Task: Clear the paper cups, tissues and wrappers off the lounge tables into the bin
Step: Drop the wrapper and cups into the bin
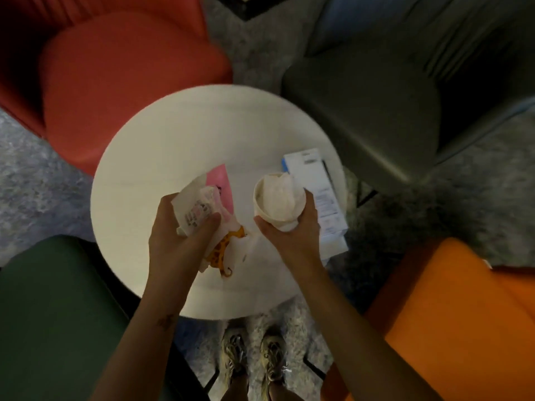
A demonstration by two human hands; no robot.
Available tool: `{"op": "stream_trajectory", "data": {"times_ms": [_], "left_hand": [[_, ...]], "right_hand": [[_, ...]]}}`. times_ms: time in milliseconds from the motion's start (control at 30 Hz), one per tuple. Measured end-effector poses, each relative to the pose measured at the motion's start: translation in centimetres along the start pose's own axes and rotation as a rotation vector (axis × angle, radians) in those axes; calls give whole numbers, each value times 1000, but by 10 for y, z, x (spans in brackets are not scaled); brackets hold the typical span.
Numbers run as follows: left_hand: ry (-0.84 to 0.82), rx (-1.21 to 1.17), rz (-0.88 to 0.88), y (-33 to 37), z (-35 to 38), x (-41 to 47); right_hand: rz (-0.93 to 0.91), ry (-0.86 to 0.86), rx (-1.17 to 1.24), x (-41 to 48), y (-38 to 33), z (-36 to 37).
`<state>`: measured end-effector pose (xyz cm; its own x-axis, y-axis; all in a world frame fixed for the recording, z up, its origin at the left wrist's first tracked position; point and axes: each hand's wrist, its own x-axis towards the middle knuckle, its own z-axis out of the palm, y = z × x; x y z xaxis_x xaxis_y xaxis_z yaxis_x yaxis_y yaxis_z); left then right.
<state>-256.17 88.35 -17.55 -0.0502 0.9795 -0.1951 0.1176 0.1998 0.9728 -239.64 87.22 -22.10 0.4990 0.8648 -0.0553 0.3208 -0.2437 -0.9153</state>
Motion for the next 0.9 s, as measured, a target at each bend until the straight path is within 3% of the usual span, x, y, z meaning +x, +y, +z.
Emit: {"op": "stream_trajectory", "data": {"times_ms": [200,433,667,900], "left_hand": [[-332,47,236,106,79,-8],[-659,-9,256,205,206,-76],[-1077,-68,334,268,294,-244],[-1365,-94,366,273,361,-504]], "right_hand": [[39,266,-56,-5,-52,-134],[97,660,-31,-68,-93,-315],[149,1012,-73,-207,-97,-467],[255,1388,-90,-435,-72,-600]]}}
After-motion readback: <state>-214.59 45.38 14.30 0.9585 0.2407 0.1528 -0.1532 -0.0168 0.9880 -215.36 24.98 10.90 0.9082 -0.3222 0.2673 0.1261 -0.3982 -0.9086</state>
